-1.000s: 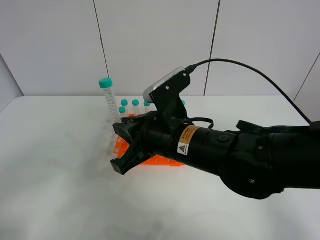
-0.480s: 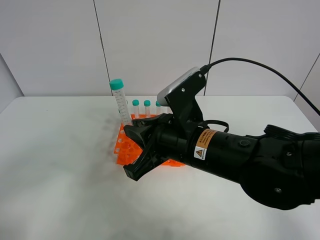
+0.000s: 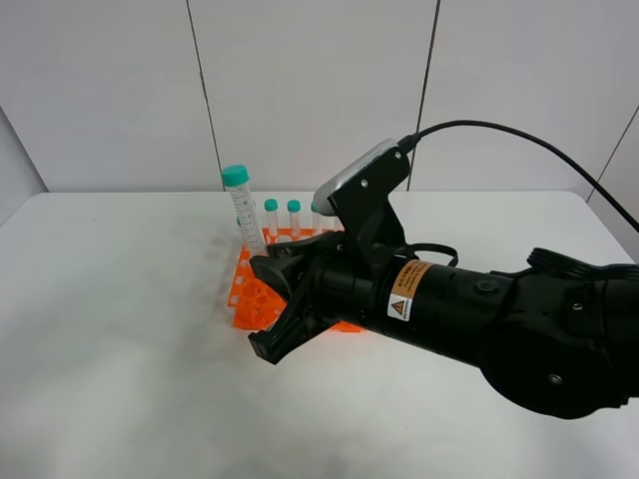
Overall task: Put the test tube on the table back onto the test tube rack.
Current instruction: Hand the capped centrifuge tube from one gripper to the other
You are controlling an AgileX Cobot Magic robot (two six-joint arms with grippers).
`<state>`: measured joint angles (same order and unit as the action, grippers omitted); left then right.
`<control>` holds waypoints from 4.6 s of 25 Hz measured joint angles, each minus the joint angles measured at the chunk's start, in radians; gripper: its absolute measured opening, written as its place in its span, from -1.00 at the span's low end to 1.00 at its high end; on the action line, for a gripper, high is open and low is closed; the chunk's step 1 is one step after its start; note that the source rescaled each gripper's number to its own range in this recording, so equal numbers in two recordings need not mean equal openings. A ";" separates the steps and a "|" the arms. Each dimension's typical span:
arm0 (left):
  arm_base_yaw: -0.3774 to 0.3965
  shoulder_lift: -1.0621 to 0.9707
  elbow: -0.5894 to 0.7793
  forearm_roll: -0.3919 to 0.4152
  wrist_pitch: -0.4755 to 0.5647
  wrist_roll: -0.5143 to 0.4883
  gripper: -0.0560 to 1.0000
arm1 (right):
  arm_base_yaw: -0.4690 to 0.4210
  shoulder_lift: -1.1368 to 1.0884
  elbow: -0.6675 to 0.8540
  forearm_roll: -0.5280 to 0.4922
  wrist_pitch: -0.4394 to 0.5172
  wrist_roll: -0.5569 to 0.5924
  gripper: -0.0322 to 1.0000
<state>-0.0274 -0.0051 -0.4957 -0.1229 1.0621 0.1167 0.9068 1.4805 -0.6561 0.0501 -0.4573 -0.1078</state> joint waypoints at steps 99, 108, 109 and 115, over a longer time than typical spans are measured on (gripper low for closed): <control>-0.302 1.206 -0.209 -1.615 -0.426 1.455 -0.68 | 0.002 0.039 0.000 0.004 -0.058 -0.034 -0.93; -0.302 1.207 -0.208 -1.592 -0.462 1.456 -0.53 | 0.002 0.036 0.000 0.015 -0.063 -0.025 -0.93; -0.302 1.207 -0.208 -1.592 -0.462 1.456 -0.53 | 0.002 0.036 0.000 0.015 -0.063 -0.023 -0.93; -0.302 1.207 -0.208 -1.592 -0.462 1.456 -0.53 | 0.002 0.036 0.000 0.011 -0.063 -0.017 -0.93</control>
<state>-0.3298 1.2023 -0.7034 -1.7146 0.5999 1.5731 0.9089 1.5165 -0.6561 0.0607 -0.5201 -0.1250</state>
